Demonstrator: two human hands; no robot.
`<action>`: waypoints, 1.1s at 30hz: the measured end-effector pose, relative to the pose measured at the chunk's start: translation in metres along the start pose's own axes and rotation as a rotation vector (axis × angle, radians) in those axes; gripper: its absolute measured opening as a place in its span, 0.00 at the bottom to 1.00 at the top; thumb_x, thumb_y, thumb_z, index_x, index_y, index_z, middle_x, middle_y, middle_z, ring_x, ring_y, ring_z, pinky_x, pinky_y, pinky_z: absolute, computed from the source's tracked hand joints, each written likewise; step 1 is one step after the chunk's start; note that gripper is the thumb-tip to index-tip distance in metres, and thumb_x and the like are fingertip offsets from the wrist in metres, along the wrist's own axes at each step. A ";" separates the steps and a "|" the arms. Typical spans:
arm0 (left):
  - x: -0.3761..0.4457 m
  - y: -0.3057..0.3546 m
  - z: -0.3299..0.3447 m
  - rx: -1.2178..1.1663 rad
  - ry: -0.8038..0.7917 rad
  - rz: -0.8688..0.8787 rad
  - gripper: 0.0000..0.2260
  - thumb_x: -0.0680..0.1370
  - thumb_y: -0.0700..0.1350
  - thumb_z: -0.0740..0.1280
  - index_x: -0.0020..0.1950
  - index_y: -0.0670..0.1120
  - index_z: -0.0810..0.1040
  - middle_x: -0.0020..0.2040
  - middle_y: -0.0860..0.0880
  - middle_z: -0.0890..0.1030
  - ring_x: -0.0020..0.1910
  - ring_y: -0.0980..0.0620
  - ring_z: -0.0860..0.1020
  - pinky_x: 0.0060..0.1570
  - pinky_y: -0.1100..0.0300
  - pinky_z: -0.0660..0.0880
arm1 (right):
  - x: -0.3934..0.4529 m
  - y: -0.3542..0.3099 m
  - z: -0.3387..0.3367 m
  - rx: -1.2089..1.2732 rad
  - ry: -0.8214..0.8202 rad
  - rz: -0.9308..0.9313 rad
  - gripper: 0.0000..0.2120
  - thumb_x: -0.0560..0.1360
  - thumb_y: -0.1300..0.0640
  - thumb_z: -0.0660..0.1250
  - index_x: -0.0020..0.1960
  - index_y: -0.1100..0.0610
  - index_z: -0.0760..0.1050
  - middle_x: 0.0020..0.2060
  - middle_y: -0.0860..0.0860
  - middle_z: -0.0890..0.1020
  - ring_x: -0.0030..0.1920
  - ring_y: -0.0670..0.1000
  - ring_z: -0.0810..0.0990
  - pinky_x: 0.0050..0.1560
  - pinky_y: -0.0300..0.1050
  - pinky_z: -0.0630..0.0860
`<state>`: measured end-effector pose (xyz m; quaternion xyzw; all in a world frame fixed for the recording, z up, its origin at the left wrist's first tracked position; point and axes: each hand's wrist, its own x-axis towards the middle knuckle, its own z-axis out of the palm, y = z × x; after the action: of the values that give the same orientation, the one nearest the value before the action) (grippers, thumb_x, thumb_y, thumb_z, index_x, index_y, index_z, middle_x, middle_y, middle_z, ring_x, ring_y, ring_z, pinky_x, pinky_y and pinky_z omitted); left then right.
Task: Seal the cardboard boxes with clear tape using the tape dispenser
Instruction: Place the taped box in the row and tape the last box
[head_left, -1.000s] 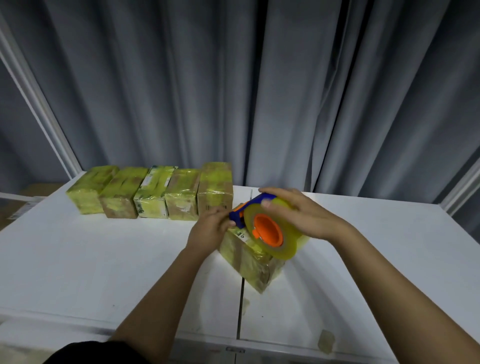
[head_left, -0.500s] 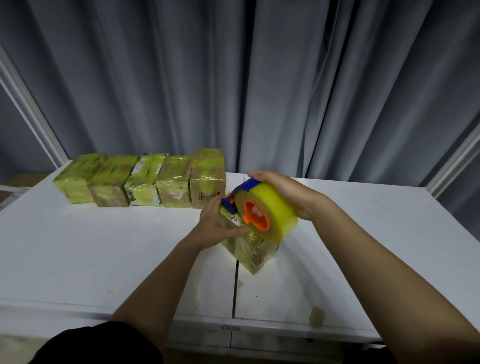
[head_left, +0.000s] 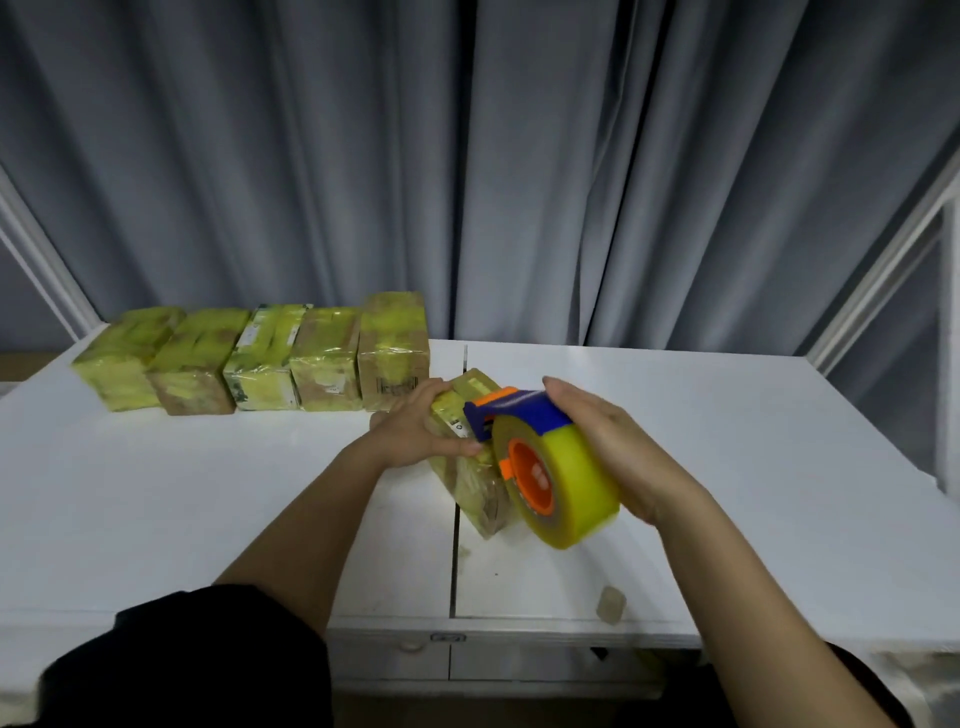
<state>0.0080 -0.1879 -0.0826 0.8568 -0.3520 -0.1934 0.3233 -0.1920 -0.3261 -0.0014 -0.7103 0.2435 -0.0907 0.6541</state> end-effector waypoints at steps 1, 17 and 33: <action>-0.001 0.001 -0.002 -0.003 -0.001 0.002 0.43 0.64 0.61 0.76 0.73 0.57 0.58 0.72 0.61 0.59 0.71 0.56 0.60 0.63 0.58 0.55 | -0.005 0.004 -0.002 0.006 -0.001 -0.001 0.17 0.75 0.38 0.64 0.61 0.42 0.76 0.53 0.46 0.83 0.50 0.48 0.83 0.53 0.47 0.80; -0.010 0.018 0.020 0.402 0.088 0.256 0.26 0.80 0.52 0.61 0.77 0.56 0.55 0.79 0.54 0.48 0.77 0.54 0.45 0.74 0.47 0.40 | -0.024 0.038 -0.022 0.155 -0.155 0.052 0.21 0.71 0.51 0.71 0.64 0.49 0.74 0.53 0.51 0.84 0.52 0.55 0.83 0.53 0.51 0.79; 0.001 0.001 0.037 0.242 0.083 0.173 0.21 0.84 0.48 0.49 0.78 0.50 0.52 0.79 0.51 0.48 0.77 0.52 0.41 0.75 0.53 0.42 | -0.032 0.052 0.005 0.021 -0.047 0.160 0.18 0.77 0.43 0.64 0.59 0.55 0.73 0.46 0.51 0.84 0.42 0.48 0.83 0.43 0.43 0.79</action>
<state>-0.0123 -0.2039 -0.1085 0.8633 -0.4315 -0.0856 0.2473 -0.2295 -0.3079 -0.0471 -0.6835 0.2831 -0.0240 0.6724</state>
